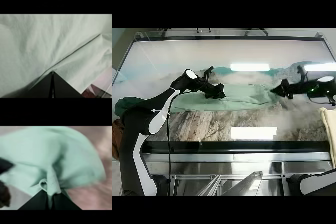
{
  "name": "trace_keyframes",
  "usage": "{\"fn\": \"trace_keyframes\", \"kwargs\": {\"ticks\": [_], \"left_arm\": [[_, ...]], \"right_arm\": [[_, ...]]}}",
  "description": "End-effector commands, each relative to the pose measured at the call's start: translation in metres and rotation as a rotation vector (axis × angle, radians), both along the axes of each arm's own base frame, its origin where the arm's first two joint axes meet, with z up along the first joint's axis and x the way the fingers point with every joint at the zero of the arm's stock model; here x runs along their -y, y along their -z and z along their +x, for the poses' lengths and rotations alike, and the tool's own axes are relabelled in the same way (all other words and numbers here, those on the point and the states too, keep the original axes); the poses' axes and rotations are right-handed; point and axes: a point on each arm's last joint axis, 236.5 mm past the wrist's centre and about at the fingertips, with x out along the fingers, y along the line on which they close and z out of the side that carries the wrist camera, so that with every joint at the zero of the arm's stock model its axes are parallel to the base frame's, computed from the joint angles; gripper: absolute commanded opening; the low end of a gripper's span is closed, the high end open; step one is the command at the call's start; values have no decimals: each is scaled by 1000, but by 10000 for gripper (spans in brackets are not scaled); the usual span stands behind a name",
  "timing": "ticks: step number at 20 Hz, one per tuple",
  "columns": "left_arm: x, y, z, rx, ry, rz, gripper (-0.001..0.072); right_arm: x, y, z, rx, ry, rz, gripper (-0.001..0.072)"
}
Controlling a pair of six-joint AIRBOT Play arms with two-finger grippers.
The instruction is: Fold the shirts.
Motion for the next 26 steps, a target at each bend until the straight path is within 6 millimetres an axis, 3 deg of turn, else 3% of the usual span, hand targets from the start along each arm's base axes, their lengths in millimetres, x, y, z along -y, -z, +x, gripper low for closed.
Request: {"fn": "trace_keyframes", "kwargs": {"ticks": [1, 3, 5, 10, 12, 14, 15, 17, 19, 22, 25, 26], "left_arm": [[1, 0, -6, -18, 17, -1, 1], [1, 0, -8, -22, 23, -1, 1], [1, 0, -9, -28, 28, -2, 1], [0, -4, -13, -38, 39, -9, 3], [-9, -27, -13, -12, 68, -29, 1], [-42, -72, -2, 43, 57, -48, 1], [-69, -100, 8, 84, 25, -52, 0], [-136, -153, 29, 174, -89, -56, 0], [-210, -193, 41, 239, -232, -45, 1], [-290, -218, 30, 248, -346, -30, 1], [-330, -214, 14, 192, -386, -39, 2], [-337, -213, 11, 180, -393, -43, 2]], "right_arm": [[-50, -131, 12, 301, -80, 161, 22], [-91, -180, 9, 418, -148, 168, 22], [-138, -196, 2, 463, -216, 166, 22], [-244, -165, -20, 439, -321, 160, 22], [-271, -154, -27, 433, -344, 154, 22], [-285, -147, -30, 431, -344, 149, 22], [-292, -145, -31, 431, -342, 148, 22], [-304, -140, -30, 436, -331, 139, 22], [-325, -135, -30, 445, -346, 138, 22], [-376, -124, -33, 467, -412, 160, 22], [-426, -95, -36, 447, -470, 188, 24], [-440, -80, -40, 436, -491, 193, 79]]}}
